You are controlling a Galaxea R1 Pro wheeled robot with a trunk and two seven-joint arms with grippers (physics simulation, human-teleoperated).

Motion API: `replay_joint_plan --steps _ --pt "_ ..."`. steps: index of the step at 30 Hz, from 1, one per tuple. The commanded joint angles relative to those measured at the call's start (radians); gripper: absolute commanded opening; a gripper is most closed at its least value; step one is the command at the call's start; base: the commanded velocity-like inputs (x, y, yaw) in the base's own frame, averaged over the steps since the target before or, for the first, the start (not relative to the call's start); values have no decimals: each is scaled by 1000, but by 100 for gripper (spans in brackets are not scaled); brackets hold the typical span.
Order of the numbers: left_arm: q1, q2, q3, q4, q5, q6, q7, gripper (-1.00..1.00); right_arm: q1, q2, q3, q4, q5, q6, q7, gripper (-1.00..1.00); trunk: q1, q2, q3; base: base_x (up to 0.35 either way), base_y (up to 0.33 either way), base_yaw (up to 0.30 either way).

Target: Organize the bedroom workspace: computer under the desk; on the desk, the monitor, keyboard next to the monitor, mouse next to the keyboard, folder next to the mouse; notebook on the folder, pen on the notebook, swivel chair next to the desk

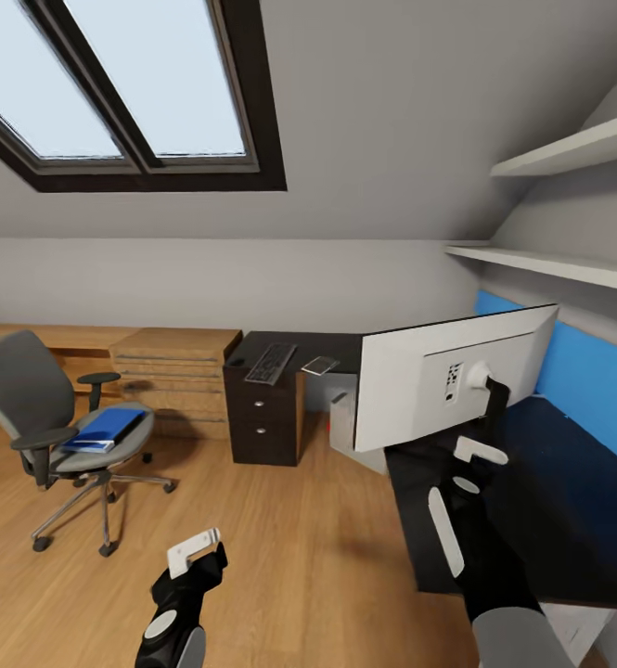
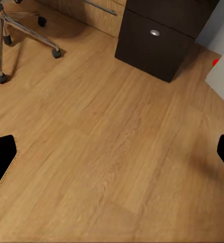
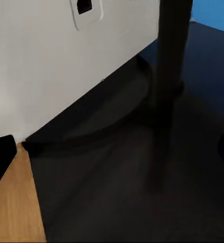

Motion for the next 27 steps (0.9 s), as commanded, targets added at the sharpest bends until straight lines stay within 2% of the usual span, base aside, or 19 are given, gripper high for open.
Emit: replay_joint_plan --steps 1,2,4,6,9,13,20,27 --pt "-1 0 -3 0 7 3 7 100 2 2 15 -2 -8 2 -5 100 0 -1 -1 2 332 0" --pt "-1 -2 -18 3 6 4 6 100 15 2 94 -2 -7 0 -9 100 0 -1 -1 93 331 0" --pt "-1 -2 -36 4 6 4 8 100 16 2 109 -2 -6 -1 -12 100 0 -1 -1 111 328 0" --pt "-1 0 -69 5 7 4 12 100 18 2 126 -2 -6 -2 -33 100 0 -1 -1 168 307 0" --pt "-1 1 -88 5 7 4 14 100 21 1 135 -1 -6 -2 -77 100 0 -1 -1 231 263 0" --pt "-1 1 -94 8 7 3 15 100 24 0 138 -1 0 -3 -104 100 0 -1 -1 266 229 0" --pt "-1 0 -96 19 7 3 17 100 32 4 143 2 83 -20 -116 100 0 -1 -1 210 100 0" --pt "-1 0 -97 22 7 1 17 100 52 6 172 2 106 -49 -119 100 0 -1 -1 29 10 0"
